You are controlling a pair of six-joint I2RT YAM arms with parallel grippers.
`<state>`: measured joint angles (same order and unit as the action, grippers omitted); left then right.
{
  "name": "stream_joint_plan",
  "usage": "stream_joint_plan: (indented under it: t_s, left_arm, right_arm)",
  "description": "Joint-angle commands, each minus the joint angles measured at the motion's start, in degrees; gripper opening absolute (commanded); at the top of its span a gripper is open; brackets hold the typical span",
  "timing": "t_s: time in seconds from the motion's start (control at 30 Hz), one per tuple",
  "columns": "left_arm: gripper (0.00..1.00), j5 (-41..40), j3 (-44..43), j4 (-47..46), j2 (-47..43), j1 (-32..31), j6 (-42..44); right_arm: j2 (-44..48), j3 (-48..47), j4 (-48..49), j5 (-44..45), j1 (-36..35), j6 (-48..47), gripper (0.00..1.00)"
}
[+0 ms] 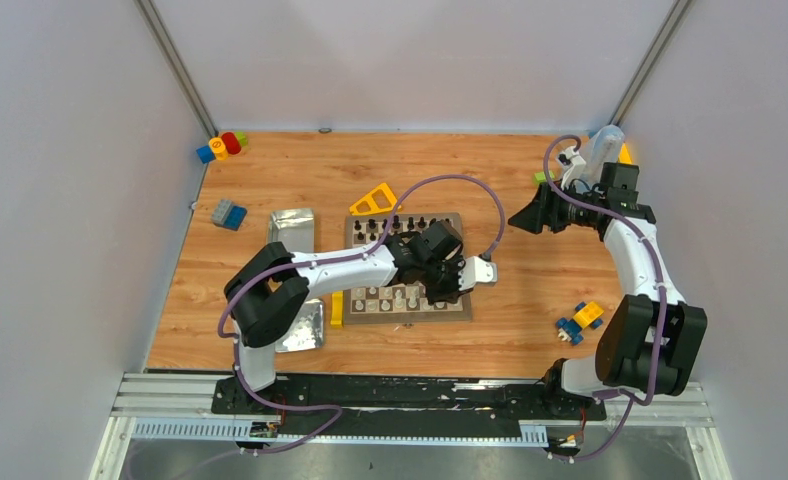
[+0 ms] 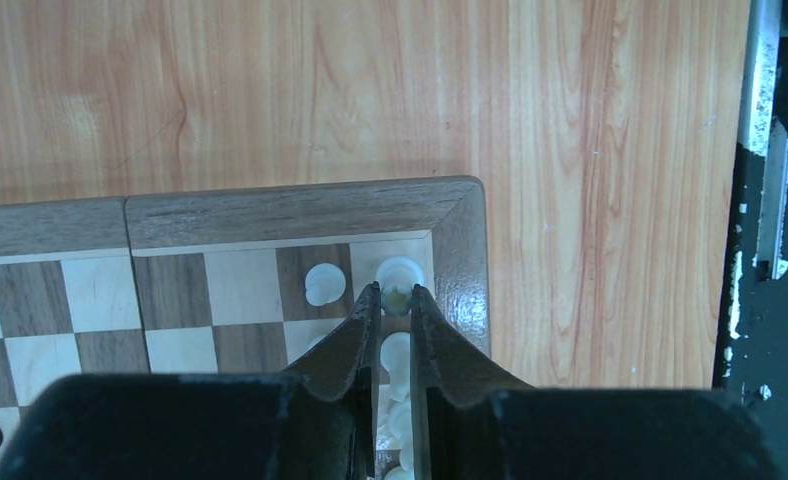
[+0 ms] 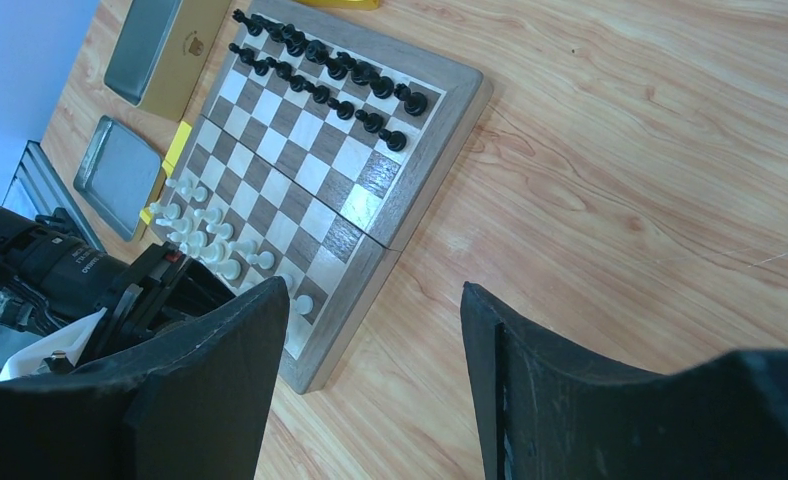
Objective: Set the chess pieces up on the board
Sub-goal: Place the chess piece on the chessboard.
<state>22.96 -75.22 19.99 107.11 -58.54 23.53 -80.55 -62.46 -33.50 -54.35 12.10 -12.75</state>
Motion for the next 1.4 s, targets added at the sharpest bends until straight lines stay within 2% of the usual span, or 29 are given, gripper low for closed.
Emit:
stream_joint_plan:
  t_s: [0.0, 1.17, 1.37]
  left_arm:
    - [0.17, -1.3, -2.2, -1.8, 0.6, -0.5, 1.6]
    - [0.23, -1.4, -3.1, 0.4, 2.4, -1.0, 2.8]
    - [0.29, -2.2, -3.3, 0.6, 2.2, -1.0, 2.8]
  right_arm:
    - [0.1, -2.3, 0.7, -2.3, 0.2, -0.4, 0.65]
    - [0.2, -2.5, 0.2, -3.0, 0.2, -0.9, 0.65]
    - [0.1, -2.6, 0.2, -3.1, 0.2, -0.9, 0.65]
